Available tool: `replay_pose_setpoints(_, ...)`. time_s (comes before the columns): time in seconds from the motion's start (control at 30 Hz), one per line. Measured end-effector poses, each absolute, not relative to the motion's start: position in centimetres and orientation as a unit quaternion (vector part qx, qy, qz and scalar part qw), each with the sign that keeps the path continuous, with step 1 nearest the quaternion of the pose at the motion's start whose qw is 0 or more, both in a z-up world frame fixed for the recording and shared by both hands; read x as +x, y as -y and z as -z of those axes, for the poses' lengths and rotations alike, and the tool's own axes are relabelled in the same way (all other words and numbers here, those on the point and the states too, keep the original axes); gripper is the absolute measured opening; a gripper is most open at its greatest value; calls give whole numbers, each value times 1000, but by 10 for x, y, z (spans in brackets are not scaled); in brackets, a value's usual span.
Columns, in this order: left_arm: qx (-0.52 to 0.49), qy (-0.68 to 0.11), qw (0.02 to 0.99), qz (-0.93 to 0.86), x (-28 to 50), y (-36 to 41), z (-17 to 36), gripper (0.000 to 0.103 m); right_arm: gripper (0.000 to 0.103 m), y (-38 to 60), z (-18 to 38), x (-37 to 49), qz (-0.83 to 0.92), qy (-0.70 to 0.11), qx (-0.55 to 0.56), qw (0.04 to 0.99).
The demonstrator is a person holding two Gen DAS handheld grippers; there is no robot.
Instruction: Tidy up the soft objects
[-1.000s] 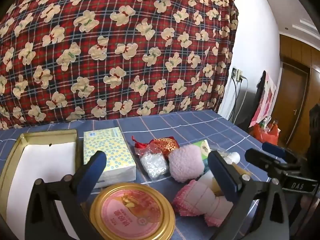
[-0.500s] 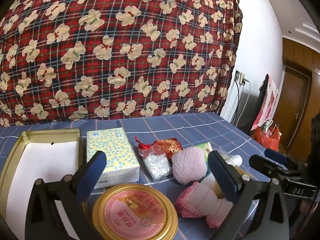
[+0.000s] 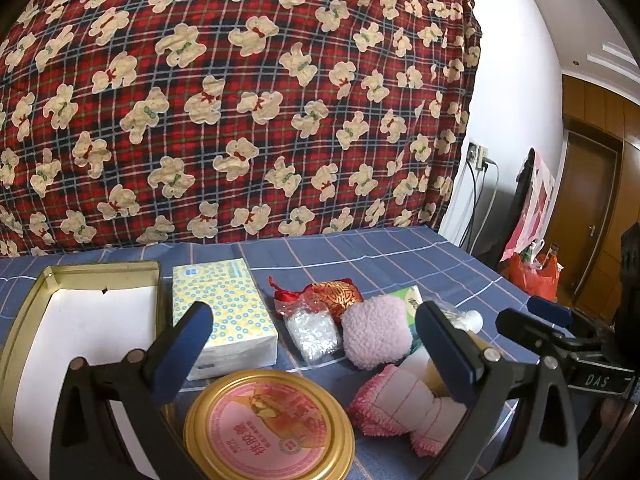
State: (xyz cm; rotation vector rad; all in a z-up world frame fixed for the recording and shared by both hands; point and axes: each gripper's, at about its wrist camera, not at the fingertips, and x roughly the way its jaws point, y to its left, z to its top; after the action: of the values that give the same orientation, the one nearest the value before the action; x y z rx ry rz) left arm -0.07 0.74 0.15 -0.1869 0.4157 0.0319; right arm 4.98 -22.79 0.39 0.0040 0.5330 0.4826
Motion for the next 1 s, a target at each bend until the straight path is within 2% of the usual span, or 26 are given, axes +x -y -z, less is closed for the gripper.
replay_pose_setpoints(1.0,-90,-205,974,-15,-1,-8,0,103,102,229,-2,51,-236,-264,4,935)
